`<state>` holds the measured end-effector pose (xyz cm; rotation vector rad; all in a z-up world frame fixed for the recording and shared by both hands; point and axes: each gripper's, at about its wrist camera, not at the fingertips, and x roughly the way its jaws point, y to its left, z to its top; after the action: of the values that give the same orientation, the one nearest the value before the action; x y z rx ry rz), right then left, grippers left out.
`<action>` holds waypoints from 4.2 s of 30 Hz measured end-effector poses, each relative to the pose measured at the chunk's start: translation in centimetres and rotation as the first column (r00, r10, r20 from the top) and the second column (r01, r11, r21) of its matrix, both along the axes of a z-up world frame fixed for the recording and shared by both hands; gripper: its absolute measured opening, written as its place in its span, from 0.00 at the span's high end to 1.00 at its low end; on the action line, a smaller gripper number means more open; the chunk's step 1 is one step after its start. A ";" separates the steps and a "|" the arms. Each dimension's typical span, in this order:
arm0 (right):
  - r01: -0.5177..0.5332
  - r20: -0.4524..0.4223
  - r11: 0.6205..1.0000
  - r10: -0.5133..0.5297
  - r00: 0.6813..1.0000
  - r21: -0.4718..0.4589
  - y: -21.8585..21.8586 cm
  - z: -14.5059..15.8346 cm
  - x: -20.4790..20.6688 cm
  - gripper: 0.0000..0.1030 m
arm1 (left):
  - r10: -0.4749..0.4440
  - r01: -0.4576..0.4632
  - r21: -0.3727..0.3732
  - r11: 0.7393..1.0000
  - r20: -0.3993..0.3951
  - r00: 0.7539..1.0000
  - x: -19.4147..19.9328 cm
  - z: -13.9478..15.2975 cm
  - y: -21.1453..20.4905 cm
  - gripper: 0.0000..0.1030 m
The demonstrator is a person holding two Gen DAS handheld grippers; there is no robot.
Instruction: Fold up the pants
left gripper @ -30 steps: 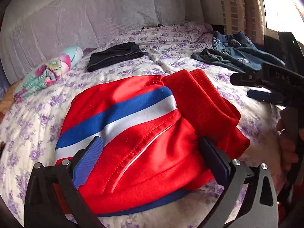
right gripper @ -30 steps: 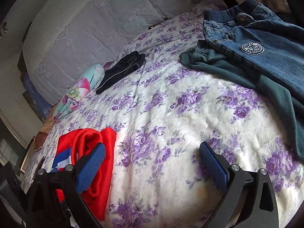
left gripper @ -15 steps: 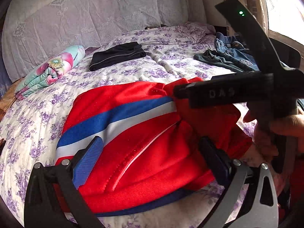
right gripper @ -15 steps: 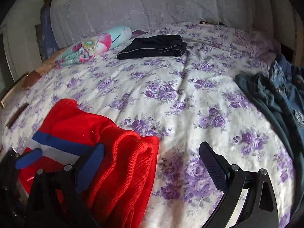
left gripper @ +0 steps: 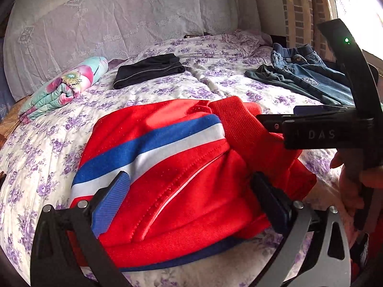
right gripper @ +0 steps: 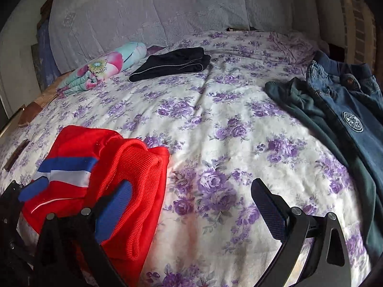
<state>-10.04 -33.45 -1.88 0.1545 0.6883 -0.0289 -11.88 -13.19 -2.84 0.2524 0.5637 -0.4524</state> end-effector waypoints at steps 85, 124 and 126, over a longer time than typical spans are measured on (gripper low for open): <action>-0.247 -0.053 0.945 0.264 0.963 0.215 1.5 -1.9 -0.2 0.03 | -0.047 -0.086 -0.325 0.942 -0.380 0.924 10.5 -0.5 7.9 0.05; -0.196 0.113 0.937 0.170 0.979 0.288 -4.0 7.5 -4.0 0.03 | -0.086 -0.010 -0.474 0.880 -0.179 0.980 1.7 10.3 16.6 0.05; -0.196 0.053 0.929 0.189 0.981 0.314 -3.6 5.7 -2.7 0.03 | -0.090 -0.007 -0.443 0.896 -0.197 0.976 2.1 9.2 15.6 0.05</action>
<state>-12.74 -37.06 3.83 0.3966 0.6808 0.2739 -9.76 2.45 6.37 -0.2255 0.6493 -0.6414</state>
